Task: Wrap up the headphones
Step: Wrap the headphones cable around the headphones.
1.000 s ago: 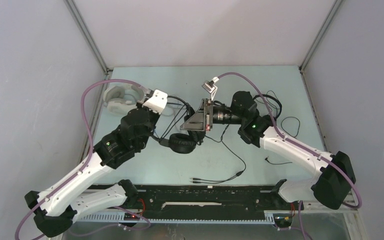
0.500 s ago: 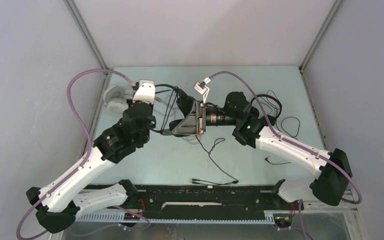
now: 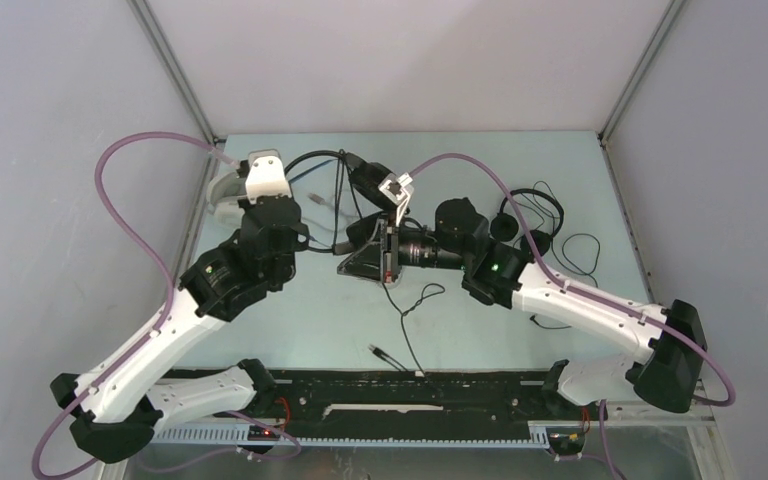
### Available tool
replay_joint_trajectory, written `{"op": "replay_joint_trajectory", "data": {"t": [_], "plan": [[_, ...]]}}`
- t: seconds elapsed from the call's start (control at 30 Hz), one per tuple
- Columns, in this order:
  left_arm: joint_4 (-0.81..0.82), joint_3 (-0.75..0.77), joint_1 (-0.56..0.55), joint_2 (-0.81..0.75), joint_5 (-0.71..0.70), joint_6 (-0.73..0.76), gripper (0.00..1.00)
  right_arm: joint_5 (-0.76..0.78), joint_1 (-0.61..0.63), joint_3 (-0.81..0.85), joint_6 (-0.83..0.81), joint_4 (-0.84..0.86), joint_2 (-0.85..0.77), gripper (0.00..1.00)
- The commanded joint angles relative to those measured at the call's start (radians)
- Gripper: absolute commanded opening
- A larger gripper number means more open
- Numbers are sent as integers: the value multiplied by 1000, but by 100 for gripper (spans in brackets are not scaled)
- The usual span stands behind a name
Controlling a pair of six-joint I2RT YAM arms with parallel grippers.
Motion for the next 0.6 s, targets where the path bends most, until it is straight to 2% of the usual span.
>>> {"op": "replay_joint_trajectory", "data": {"t": [0.0, 0.13, 0.43, 0.57], "plan": [[79, 76, 11, -26, -3, -194, 0, 156, 60, 42, -140, -48, -43, 16], [78, 91, 18, -22, 11, -250, 0, 252, 118, 26, -248, -62, -59, 18], [63, 128, 48, -27, 113, -349, 0, 531, 252, -163, -556, 107, -151, 17], [64, 138, 58, -33, 163, -385, 0, 595, 300, -222, -630, 173, -161, 19]]}}
